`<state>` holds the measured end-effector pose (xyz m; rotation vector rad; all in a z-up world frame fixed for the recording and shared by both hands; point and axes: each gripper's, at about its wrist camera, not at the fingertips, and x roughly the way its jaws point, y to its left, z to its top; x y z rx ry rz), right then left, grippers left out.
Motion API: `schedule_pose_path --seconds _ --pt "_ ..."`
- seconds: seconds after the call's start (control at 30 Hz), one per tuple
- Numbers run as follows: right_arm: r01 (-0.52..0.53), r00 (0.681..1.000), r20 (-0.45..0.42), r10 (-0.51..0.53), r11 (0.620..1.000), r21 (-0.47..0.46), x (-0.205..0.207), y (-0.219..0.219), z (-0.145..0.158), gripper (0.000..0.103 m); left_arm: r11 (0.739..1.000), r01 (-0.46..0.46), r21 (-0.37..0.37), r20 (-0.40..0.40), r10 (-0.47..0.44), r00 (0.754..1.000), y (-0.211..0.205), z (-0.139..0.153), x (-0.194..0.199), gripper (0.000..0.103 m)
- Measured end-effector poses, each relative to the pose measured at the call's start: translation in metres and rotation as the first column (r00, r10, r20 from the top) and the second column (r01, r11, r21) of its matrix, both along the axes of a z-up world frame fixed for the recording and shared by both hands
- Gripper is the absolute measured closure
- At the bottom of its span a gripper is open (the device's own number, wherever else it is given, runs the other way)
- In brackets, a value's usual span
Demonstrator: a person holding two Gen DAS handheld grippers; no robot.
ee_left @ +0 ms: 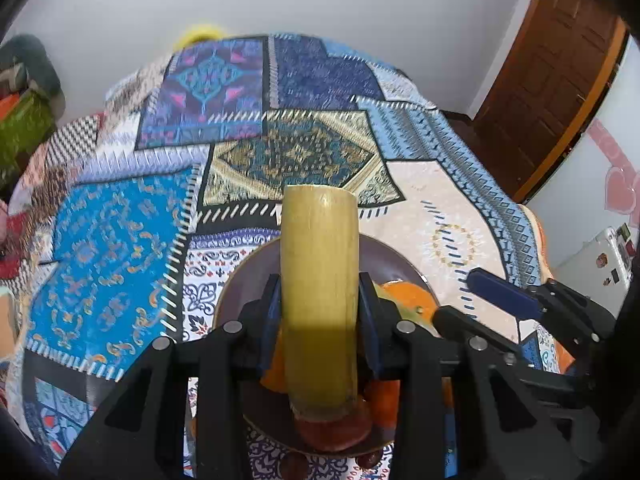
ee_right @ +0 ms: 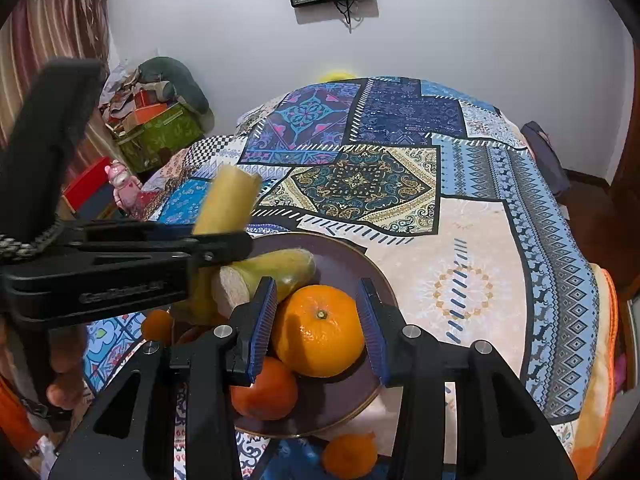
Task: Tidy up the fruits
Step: 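Withdraw both open tools up from the plate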
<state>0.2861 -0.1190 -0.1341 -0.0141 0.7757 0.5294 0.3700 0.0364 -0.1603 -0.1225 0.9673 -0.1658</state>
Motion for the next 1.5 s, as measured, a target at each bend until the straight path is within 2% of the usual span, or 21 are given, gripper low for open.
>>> schedule_pose_path --seconds 0.2,0.4,0.6,0.83,0.97,1.23,1.33,1.5 --pt "-0.002 1.0 -0.002 0.002 1.0 0.004 0.003 0.0 -0.003 0.064 1.0 -0.031 -0.006 -0.017 0.031 0.999 0.007 -0.011 0.005 0.067" --pt "-0.008 1.0 -0.011 0.008 1.0 0.008 0.004 0.003 -0.007 0.064 1.0 -0.022 -0.001 -0.028 0.022 0.999 0.01 -0.014 0.008 0.067" --pt "-0.012 1.0 -0.006 0.012 1.0 0.001 0.005 0.006 -0.009 0.064 0.999 -0.006 0.04 -0.02 0.007 1.0 0.008 -0.017 0.009 0.067" --pt "-0.01 1.0 -0.004 0.01 1.0 0.003 0.005 0.005 -0.008 0.064 1.0 -0.015 -0.001 -0.031 0.015 0.999 0.013 -0.016 0.002 0.067" --pt "-0.009 1.0 -0.003 0.009 1.0 0.004 0.002 0.003 -0.007 0.064 1.0 -0.007 0.016 -0.024 0.007 1.0 0.014 -0.013 -0.007 0.066" --pt "-0.01 1.0 0.023 0.01 1.0 -0.005 -0.014 -0.003 0.006 0.064 0.999 -0.001 0.034 0.034 0.0 0.999 0.018 0.01 -0.041 0.064" --pt "-0.013 0.999 0.042 0.014 1.0 -0.022 -0.024 -0.008 0.013 0.063 0.999 0.0 0.037 0.061 -0.003 0.998 0.02 0.022 -0.058 0.057" --pt "0.01 0.998 0.067 -0.009 1.0 -0.019 -0.041 -0.02 0.025 0.052 0.998 -0.016 0.063 0.126 0.008 0.992 0.025 0.044 -0.089 0.047"
